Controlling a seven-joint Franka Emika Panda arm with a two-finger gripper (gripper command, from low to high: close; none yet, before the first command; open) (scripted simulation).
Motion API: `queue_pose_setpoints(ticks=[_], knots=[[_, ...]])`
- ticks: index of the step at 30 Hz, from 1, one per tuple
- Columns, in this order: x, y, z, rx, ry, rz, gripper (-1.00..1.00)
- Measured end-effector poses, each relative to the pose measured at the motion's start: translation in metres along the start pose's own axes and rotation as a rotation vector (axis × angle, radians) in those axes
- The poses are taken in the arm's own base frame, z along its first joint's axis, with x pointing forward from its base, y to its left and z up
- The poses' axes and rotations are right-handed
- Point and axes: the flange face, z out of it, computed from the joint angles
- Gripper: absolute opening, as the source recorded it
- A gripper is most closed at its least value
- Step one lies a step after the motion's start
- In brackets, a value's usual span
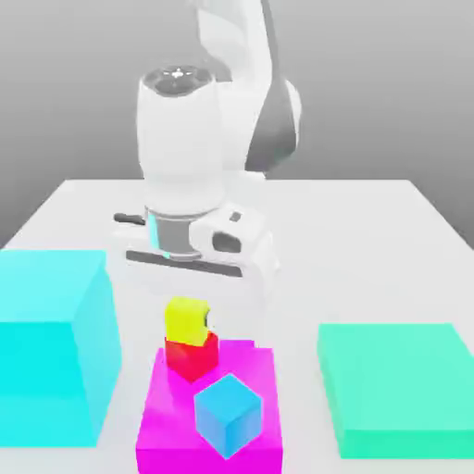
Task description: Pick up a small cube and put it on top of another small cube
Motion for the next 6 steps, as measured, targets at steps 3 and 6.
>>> queue_pose_setpoints(ticks=[3, 6], knots=[[0.0, -0.001, 0.004, 0.0, 0.0, 0.0, 1.0], [0.0, 0.001, -0.019, -0.002, 0.004, -0.001, 1.0]])
